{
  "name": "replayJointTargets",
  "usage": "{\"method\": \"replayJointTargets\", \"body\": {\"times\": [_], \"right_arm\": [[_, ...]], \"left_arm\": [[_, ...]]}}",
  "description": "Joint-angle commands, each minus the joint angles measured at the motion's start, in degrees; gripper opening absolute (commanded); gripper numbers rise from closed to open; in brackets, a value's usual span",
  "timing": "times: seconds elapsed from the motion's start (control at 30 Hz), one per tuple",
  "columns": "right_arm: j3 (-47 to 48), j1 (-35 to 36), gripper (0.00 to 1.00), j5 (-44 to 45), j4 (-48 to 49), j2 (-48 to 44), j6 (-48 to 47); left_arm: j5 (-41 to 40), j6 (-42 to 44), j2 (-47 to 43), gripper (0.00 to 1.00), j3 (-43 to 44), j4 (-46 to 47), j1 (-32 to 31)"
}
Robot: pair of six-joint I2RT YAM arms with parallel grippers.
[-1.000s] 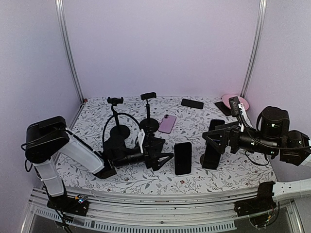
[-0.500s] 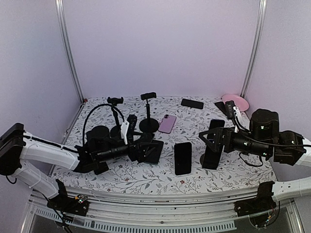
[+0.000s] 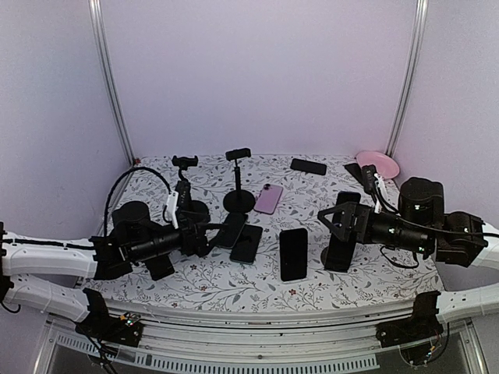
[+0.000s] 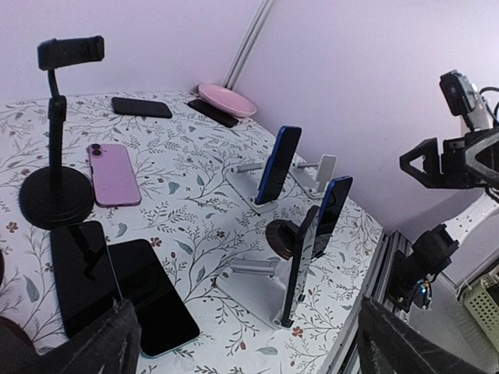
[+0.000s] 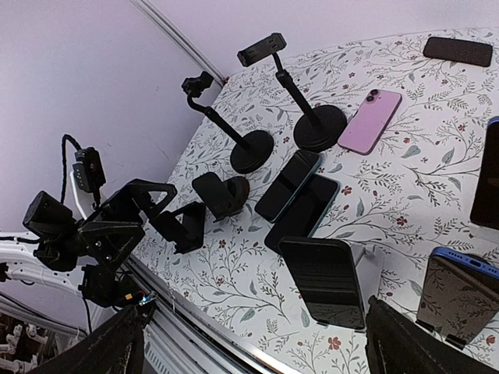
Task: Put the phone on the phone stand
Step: Pick up the phone stand from the center of the board.
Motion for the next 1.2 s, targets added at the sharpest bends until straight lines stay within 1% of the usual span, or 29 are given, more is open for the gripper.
{"method": "replayJointTargets", "body": {"times": [0.0,0.1,0.23,0.47,0.57,0.67,0.8,0.87,0.93,0.97,1.07,1.17], "right_arm": [[-3.3,-0.2,0.99,1.6,3.3,-2.5,4.3],[-4.9,-0.2,0.99,2.1,5.0,-4.3,4.1],[-4.7,-0.3,0.99,2.4,3.9,-4.2,1.5],[-2.8,-0.2,0.99,4.6,-0.6,-1.4,1.0],[-2.8,-0.2,0.99,4.7,-1.2,-1.5,0.3],[-3.0,-0.2,0.99,4.8,-1.5,-1.8,0.2],[-3.1,-0.2,0.99,4.9,-2.2,-1.9,0.8],[-3.1,-0.2,0.99,5.1,-2.4,-2.0,1.0],[-3.0,-0.2,0.99,4.9,-2.5,-2.3,1.0],[-2.8,-0.2,0.99,4.8,-2.6,-2.4,1.0],[-2.7,-0.2,0.99,4.6,-2.7,-3.1,0.9],[-2.8,-0.2,0.99,4.5,-2.9,-4.0,0.9]], "left_arm": [[-3.8,-2.1,-3.5,0.97,0.6,-7.4,1.3],[-7.3,-3.1,-6.7,0.97,1.3,-10.9,2.1],[-10.9,-4.1,-10.8,0.97,3.6,-16.9,4.0],[-17.1,-6.4,-13.3,0.97,10.0,-29.7,8.4],[-16.8,-6.7,-12.3,0.97,14.2,-34.4,11.7],[-15.4,-6.9,-9.1,0.97,17.9,-37.4,15.3],[-13.7,-5.7,-4.0,0.96,21.8,-39.0,19.5],[-11.7,-4.9,-0.8,0.94,23.6,-39.0,21.9],[-10.2,-4.2,2.5,0.89,25.6,-39.2,23.8],[-9.8,-3.9,4.1,0.86,26.5,-39.3,24.4],[-8.8,-2.9,7.8,0.73,28.2,-38.5,25.8],[-8.9,-1.1,11.2,0.66,29.5,-37.4,26.5]]}}
